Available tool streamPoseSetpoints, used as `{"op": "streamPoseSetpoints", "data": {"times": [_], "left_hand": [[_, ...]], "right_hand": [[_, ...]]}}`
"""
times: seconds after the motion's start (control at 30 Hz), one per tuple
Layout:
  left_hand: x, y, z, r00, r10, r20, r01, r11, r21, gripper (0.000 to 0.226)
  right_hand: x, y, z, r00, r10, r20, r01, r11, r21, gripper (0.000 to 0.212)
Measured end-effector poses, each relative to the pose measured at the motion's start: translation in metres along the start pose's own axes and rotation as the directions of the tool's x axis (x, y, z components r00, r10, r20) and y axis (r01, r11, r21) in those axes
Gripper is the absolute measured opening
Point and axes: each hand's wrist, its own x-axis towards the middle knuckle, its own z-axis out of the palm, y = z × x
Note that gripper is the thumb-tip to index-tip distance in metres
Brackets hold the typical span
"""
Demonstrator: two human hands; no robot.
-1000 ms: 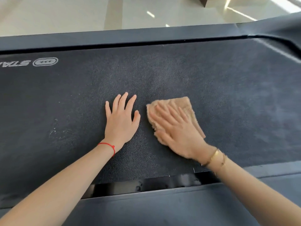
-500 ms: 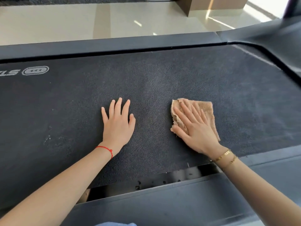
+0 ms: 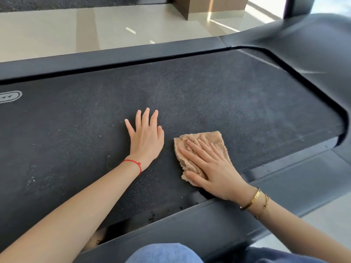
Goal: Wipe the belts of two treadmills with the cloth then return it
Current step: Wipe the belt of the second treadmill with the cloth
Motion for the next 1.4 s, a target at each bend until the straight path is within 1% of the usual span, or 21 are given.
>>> {"op": "streamPoseSetpoints", "data": {"times": [0.17, 0.3, 0.37, 0.43, 0.47, 0.53, 0.6, 0.67, 0.73, 0.8, 0.93, 1.0, 1.07, 1.1, 1.17, 1.23, 1.3, 1.33, 1.4], "left_hand": [[0.009, 0.019, 0.004, 0.999, -0.035, 0.013, 0.035, 0.998, -0.053, 0.054], [0.016, 0.025, 0.008, 0.998, -0.06, 0.005, 0.06, 0.997, -0.052, 0.053], [0.02, 0.026, 0.011, 0.997, -0.074, -0.001, 0.074, 0.997, -0.035, 0.053], [0.026, 0.026, 0.013, 0.995, -0.099, -0.01, 0.099, 0.995, -0.022, 0.054], [0.029, 0.027, 0.014, 0.993, -0.113, -0.013, 0.113, 0.993, -0.015, 0.054], [0.034, 0.028, 0.017, 0.991, -0.136, -0.016, 0.136, 0.991, -0.001, 0.053], [0.037, 0.03, 0.02, 0.988, -0.151, -0.021, 0.151, 0.988, 0.013, 0.054], [0.037, 0.03, 0.022, 0.986, -0.162, -0.028, 0.163, 0.986, 0.023, 0.055], [0.036, 0.03, 0.023, 0.985, -0.167, -0.036, 0.168, 0.985, 0.036, 0.057], [0.036, 0.032, 0.024, 0.986, -0.163, -0.044, 0.166, 0.985, 0.054, 0.057], [0.037, 0.034, 0.025, 0.986, -0.161, -0.046, 0.165, 0.983, 0.08, 0.058], [0.038, 0.034, 0.024, 0.986, -0.163, -0.041, 0.166, 0.982, 0.088, 0.058], [0.039, 0.034, 0.023, 0.985, -0.17, -0.034, 0.172, 0.98, 0.095, 0.06], [0.039, 0.035, 0.023, 0.985, -0.172, -0.031, 0.175, 0.979, 0.102, 0.06], [0.04, 0.036, 0.022, 0.984, -0.178, -0.029, 0.18, 0.977, 0.116, 0.061], [0.04, 0.037, 0.021, 0.983, -0.181, -0.019, 0.182, 0.975, 0.126, 0.062], [0.04, 0.037, 0.02, 0.984, -0.18, -0.007, 0.18, 0.974, 0.138, 0.062], [0.04, 0.037, 0.02, 0.984, -0.181, 0.0, 0.179, 0.973, 0.144, 0.062], [0.04, 0.038, 0.02, 0.984, -0.18, 0.004, 0.178, 0.974, 0.142, 0.062]], "right_hand": [[-0.004, 0.056, -0.018, 0.99, 0.141, -0.027, -0.141, 0.99, -0.001, 0.065], [0.029, 0.094, -0.027, 0.968, 0.247, -0.051, -0.247, 0.969, 0.005, 0.063], [0.048, 0.099, -0.029, 0.964, 0.258, -0.064, -0.257, 0.966, 0.02, 0.061], [0.062, 0.092, -0.026, 0.972, 0.221, -0.082, -0.22, 0.975, 0.022, 0.059], [0.066, 0.087, -0.023, 0.98, 0.18, -0.088, -0.18, 0.984, 0.008, 0.059], [0.067, 0.076, -0.018, 0.995, 0.044, -0.092, -0.048, 0.998, -0.037, 0.058], [0.064, 0.073, -0.014, 0.994, -0.086, -0.069, 0.082, 0.995, -0.051, 0.06], [0.065, 0.083, -0.016, 0.988, -0.153, -0.032, 0.152, 0.988, -0.039, 0.061], [0.075, 0.101, -0.022, 0.982, -0.185, -0.02, 0.184, 0.982, -0.042, 0.061], [0.096, 0.124, -0.03, 0.986, -0.16, -0.044, 0.157, 0.986, -0.054, 0.061], [0.172, 0.16, -0.042, 0.997, -0.023, -0.069, 0.019, 0.998, -0.068, 0.058], [0.214, 0.161, -0.044, 0.996, 0.044, -0.081, -0.048, 0.998, -0.045, 0.057], [0.246, 0.148, -0.042, 0.994, 0.056, -0.098, -0.059, 0.998, -0.028, 0.055], [0.257, 0.137, -0.039, 0.995, 0.026, -0.097, -0.028, 0.999, -0.027, 0.055], [0.266, 0.11, -0.031, 0.992, -0.094, -0.079, 0.092, 0.995, -0.026, 0.054], [0.261, 0.09, -0.023, 0.969, -0.244, -0.046, 0.242, 0.969, -0.042, 0.054], [0.257, 0.089, -0.021, 0.932, -0.363, 0.0, 0.362, 0.93, -0.066, 0.055], [0.258, 0.095, -0.024, 0.92, -0.392, 0.016, 0.393, 0.917, -0.067, 0.056], [0.268, 0.114, -0.032, 0.926, -0.378, 0.004, 0.378, 0.924, -0.066, 0.055]]}}
